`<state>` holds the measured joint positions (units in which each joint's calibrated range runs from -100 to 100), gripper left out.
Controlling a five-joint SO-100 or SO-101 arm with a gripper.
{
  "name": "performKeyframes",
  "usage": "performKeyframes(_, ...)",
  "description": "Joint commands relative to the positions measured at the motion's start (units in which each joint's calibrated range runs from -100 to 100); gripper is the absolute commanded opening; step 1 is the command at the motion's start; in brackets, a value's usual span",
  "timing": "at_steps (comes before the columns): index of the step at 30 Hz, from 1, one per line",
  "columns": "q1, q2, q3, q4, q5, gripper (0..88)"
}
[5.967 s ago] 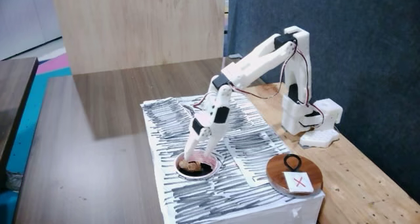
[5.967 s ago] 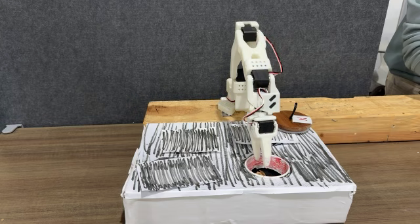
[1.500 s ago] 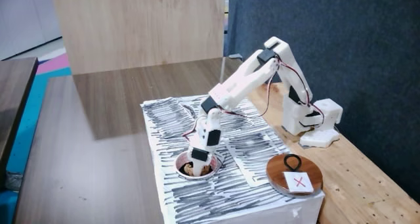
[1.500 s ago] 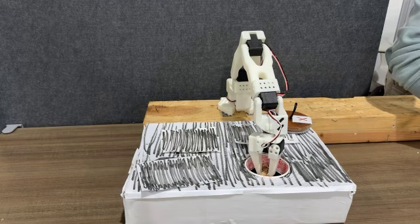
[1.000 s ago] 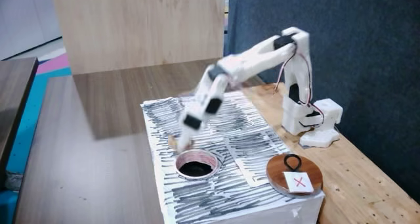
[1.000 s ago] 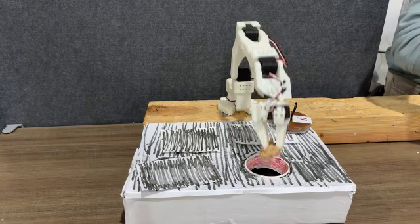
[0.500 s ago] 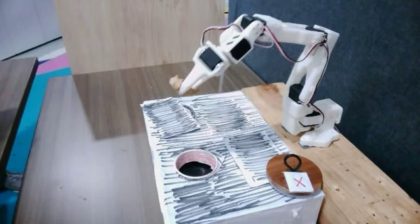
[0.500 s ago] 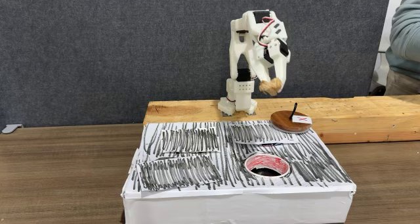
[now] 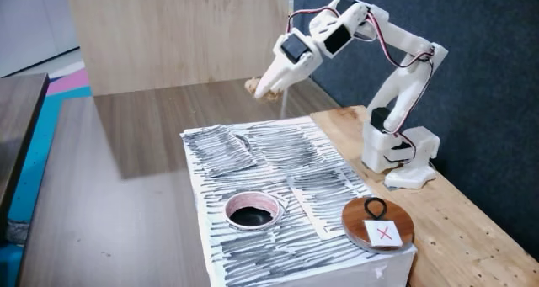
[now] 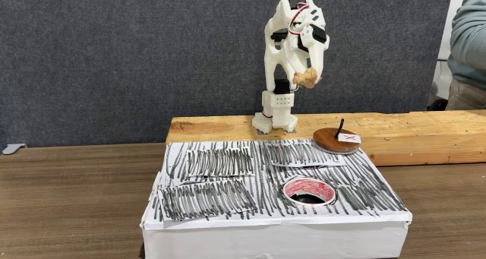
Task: Pick the brown debris from the hole.
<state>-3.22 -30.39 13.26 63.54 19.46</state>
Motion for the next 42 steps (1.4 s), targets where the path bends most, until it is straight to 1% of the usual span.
performKeyframes(1,2.92,-2.02,-0.43,0.41,-2.53,1.1)
performKeyframes(3,6.29,-2.02,-0.43,0.41,-4.92,1.1)
performKeyframes(4,10.01,-2.02,-0.43,0.41,-6.21,1.1)
performKeyframes(6,13.82,-1.18,-0.43,0.41,-6.84,1.1)
performKeyframes(10,17.47,-0.93,-0.34,0.41,-7.31,1.1)
performKeyframes(15,18.42,-0.93,0.29,0.41,-7.36,1.1)
performKeyframes(19,20.47,-1.35,4.13,0.41,-7.41,1.1)
performKeyframes(24,24.71,-1.85,9.41,-0.10,-7.41,1.1)
performKeyframes(30,29.53,-1.77,11.02,-0.10,-7.36,1.1)
performKeyframes(38,30.04,-1.94,11.02,0.15,-7.31,1.4)
performKeyframes(40,29.53,-1.94,11.02,0.24,-6.68,2.6)
performKeyframes(42,29.46,-1.94,11.02,-0.10,-6.58,8.0)
